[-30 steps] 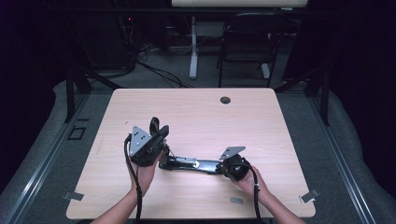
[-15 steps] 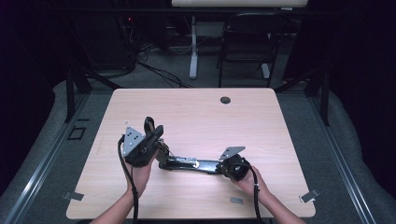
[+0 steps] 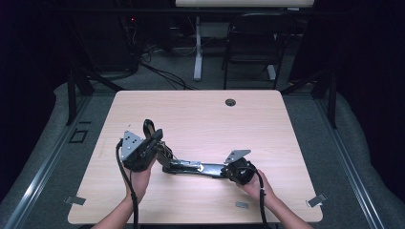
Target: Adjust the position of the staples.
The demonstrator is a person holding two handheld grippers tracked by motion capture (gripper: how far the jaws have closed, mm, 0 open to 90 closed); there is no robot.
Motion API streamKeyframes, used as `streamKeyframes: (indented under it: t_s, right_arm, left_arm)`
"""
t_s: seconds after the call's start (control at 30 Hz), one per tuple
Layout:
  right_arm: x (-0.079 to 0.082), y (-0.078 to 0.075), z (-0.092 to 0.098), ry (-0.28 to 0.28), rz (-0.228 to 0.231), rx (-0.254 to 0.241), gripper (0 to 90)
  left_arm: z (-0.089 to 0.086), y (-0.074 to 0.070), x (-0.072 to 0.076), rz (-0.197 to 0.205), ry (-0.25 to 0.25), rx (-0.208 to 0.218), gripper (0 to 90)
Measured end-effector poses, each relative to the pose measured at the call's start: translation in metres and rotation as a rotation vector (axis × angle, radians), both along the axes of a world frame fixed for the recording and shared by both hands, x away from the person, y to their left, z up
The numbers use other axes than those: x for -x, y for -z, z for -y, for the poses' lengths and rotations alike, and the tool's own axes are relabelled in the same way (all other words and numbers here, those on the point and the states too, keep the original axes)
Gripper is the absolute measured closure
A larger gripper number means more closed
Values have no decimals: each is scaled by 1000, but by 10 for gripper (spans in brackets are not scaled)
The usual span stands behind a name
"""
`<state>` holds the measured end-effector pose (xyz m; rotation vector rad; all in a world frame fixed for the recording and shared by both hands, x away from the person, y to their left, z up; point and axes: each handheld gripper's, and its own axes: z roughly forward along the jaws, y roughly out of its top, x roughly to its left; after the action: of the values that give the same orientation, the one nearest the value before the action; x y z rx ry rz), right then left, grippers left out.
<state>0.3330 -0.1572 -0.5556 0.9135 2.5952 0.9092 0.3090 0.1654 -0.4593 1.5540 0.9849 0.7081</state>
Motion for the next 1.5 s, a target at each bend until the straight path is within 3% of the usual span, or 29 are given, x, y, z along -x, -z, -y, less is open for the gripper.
streamKeyframes:
  t_s: [0.3,0.7,0.93,1.03,1.13,1.4,1.5]
  right_arm:
    - [0,0,0,-3,-2,6,900]
    - [0,0,0,-4,-3,3,900]
    - [-1,0,0,-5,-6,1,900]
    - [-1,0,1,-4,-5,2,900]
    - [-1,0,1,-2,-4,-2,900]
    - [-4,1,5,-13,-22,-33,900]
    - [-3,0,4,-15,-17,-15,900]
  left_arm:
    - [-3,1,-2,-1,-20,11,900]
    - [-14,3,-3,-36,-65,34,900]
    - [-44,14,-14,-158,-133,155,900]
    - [-49,19,-18,-196,-138,181,900]
    - [-48,19,-18,-199,-132,173,900]
    - [-40,12,-15,-151,-101,116,881]
    - [-37,11,-16,-155,-55,88,861]
